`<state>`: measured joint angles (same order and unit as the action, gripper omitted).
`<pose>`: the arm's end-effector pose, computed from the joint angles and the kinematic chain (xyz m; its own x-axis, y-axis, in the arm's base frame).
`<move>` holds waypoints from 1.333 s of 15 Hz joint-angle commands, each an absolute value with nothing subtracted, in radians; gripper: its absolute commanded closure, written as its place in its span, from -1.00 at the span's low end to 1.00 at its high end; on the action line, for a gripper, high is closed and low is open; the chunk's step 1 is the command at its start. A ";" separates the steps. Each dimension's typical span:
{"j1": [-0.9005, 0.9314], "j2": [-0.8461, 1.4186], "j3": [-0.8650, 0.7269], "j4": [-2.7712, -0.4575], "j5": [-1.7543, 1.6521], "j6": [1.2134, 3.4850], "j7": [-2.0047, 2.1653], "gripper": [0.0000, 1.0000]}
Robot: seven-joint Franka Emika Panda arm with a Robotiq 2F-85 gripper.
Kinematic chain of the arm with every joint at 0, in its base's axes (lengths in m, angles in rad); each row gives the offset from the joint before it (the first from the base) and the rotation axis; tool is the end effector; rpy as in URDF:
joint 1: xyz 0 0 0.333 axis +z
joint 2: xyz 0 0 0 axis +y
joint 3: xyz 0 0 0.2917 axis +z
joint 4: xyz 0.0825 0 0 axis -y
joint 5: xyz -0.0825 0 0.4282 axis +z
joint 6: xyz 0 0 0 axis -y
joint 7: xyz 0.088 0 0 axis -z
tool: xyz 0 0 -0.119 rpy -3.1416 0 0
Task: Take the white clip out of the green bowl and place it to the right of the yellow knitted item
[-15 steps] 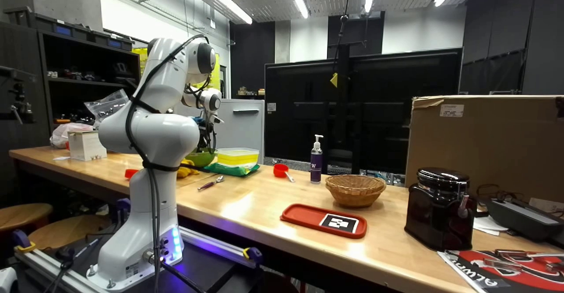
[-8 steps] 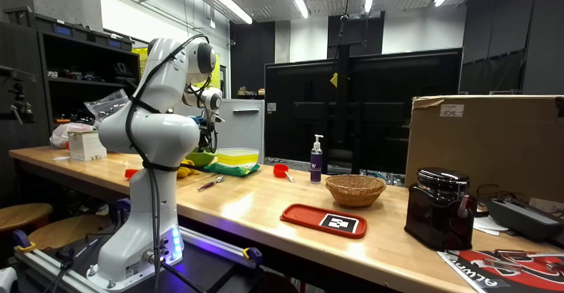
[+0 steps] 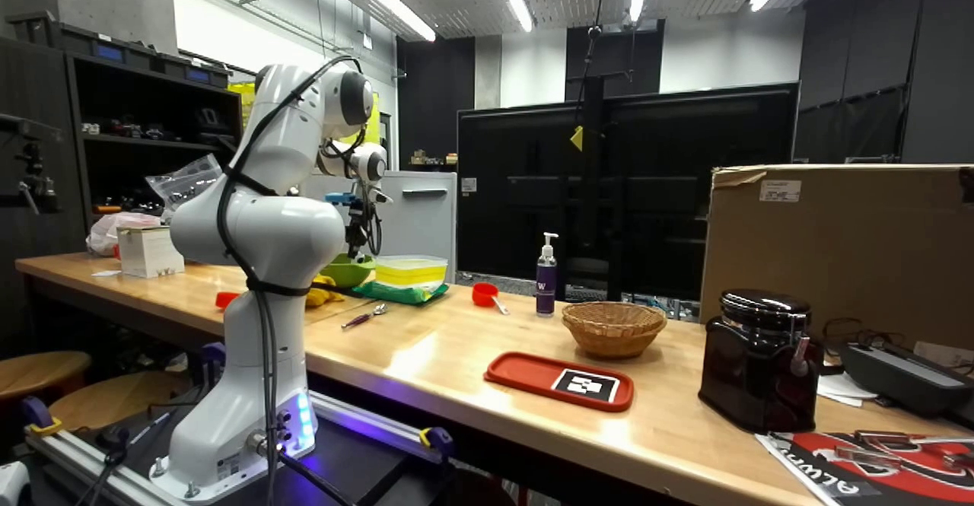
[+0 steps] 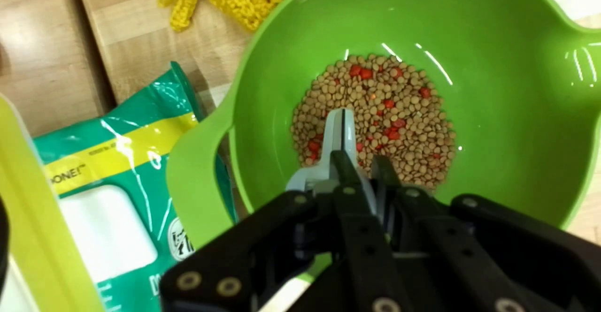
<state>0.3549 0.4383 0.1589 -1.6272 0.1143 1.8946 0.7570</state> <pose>0.5928 0.3363 0.3037 0.9287 -0.2845 -0.2377 -0.2941 -0.9558 -0.0053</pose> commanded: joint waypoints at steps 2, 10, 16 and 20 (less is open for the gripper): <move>0.346 0.392 0.152 -1.584 0.111 1.769 0.769 0.94; 0.339 0.344 0.152 -1.536 0.113 1.633 0.807 0.94; 0.329 0.261 0.153 -1.565 0.113 1.580 0.865 0.94; 0.318 0.196 0.157 -1.610 0.119 1.569 0.906 0.94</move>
<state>0.3294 0.2739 0.1536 -1.5433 0.1134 1.5792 0.8688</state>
